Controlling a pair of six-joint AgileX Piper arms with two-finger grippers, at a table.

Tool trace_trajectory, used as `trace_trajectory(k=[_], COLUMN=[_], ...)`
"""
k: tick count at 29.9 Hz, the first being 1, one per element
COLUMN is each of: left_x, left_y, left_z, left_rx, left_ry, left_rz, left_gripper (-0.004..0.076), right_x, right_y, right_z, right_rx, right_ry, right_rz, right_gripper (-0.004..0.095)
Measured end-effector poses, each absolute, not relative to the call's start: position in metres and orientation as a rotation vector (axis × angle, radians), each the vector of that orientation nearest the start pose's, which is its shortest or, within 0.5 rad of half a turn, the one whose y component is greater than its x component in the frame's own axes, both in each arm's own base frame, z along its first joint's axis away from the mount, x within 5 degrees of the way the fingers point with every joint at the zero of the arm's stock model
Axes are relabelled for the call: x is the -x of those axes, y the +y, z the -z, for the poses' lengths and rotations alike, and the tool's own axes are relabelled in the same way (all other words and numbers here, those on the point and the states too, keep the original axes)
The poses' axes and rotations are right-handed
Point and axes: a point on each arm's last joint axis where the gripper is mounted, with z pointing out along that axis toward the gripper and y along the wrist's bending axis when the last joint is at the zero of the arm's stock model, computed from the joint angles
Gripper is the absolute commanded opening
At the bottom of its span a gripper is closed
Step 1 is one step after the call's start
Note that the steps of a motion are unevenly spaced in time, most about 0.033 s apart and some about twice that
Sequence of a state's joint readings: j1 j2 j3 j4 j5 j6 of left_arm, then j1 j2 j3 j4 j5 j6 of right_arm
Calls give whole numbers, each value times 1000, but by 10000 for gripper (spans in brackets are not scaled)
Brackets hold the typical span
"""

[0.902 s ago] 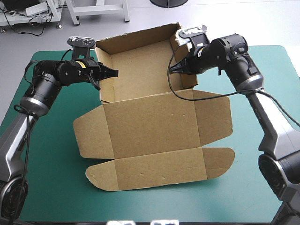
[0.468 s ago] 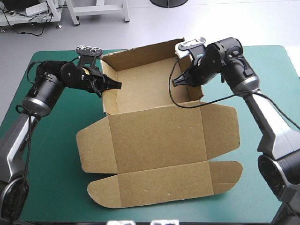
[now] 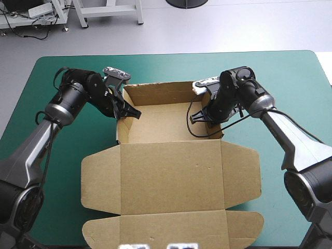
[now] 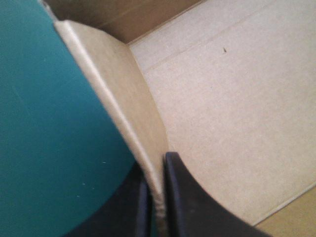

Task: Fold the box

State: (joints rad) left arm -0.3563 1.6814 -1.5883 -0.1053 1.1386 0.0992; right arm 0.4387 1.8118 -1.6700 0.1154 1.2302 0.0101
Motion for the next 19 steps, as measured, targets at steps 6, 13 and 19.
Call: trace_trajectory(k=[6,13,19], left_x=[-340,-344,-344], left_y=[-152,-155,-159], left_z=[-313,-308,-302], left_rx=[-673,-666,-681], left_ry=[2706,2707,2727], left_rz=[158,175,178], left_gripper=[-6,-6,-6], right_x=[-340,-342,-343], right_y=[168,164,156], right_z=[-299,-298,-292], right_rx=[569,550,516], right_ry=[2864,2868,2893], right_rz=[-207,-154,-160], right_gripper=[-25,-25,-25])
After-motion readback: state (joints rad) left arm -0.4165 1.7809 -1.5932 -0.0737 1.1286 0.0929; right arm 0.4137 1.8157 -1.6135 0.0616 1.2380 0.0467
